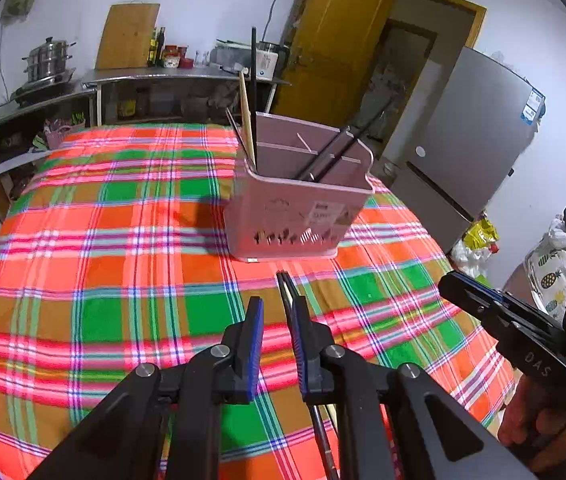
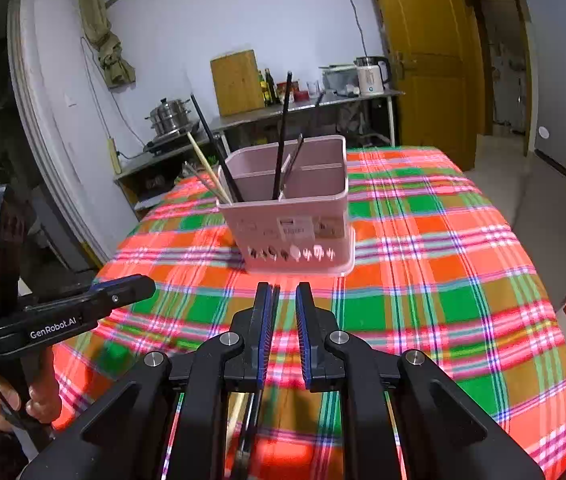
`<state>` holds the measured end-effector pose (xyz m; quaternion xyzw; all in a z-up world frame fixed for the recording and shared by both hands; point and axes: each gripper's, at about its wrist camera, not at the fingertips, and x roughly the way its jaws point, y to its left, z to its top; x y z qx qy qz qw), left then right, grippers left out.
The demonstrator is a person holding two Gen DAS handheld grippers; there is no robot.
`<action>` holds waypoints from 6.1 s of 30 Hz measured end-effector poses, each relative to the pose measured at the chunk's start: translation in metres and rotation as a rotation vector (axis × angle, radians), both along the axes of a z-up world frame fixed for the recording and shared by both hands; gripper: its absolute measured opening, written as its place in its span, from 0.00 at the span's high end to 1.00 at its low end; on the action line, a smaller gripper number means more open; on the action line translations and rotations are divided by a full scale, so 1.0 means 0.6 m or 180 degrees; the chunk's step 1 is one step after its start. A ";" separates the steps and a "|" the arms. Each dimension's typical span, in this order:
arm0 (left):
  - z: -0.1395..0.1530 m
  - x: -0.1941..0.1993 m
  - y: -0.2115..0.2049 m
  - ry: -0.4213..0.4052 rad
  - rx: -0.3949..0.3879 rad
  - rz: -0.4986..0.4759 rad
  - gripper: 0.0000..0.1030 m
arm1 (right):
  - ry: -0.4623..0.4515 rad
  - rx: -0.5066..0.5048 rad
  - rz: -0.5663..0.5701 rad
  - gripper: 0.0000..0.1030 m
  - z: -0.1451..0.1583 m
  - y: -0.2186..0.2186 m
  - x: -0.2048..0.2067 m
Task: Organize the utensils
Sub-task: 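Move both tools back down to the remaining chopsticks, then grasp a black chopstick with the right tool while the left tool grasps a thin black chopstick, then carry both held chopsticks over the pink basket, then raise both tools and hold the chopsticks upright above the basket opening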
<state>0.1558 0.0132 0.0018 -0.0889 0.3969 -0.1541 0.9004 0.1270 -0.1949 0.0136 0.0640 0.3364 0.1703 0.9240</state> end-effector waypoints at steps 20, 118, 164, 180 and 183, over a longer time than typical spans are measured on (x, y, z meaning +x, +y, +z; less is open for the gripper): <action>-0.109 0.018 -0.075 0.0502 0.0170 -0.0240 0.87 | 0.0336 0.0000 0.0017 0.88 -0.057 -0.007 0.004; 0.033 0.117 -0.027 0.0033 0.0383 -0.0202 0.96 | 0.0366 -0.0075 0.0212 0.95 -0.014 0.044 0.124; 0.160 0.041 -0.002 -0.0271 0.0292 -0.0115 0.96 | -0.0275 0.0038 0.0112 0.95 0.113 0.004 0.041; 0.272 0.111 0.007 -0.0649 -0.0020 -0.0080 0.96 | -0.0692 0.0188 0.0110 0.95 0.199 0.027 0.107; 0.289 0.133 0.011 -0.0708 -0.0065 -0.0032 0.96 | -0.0794 0.0229 0.0069 0.95 0.215 0.028 0.123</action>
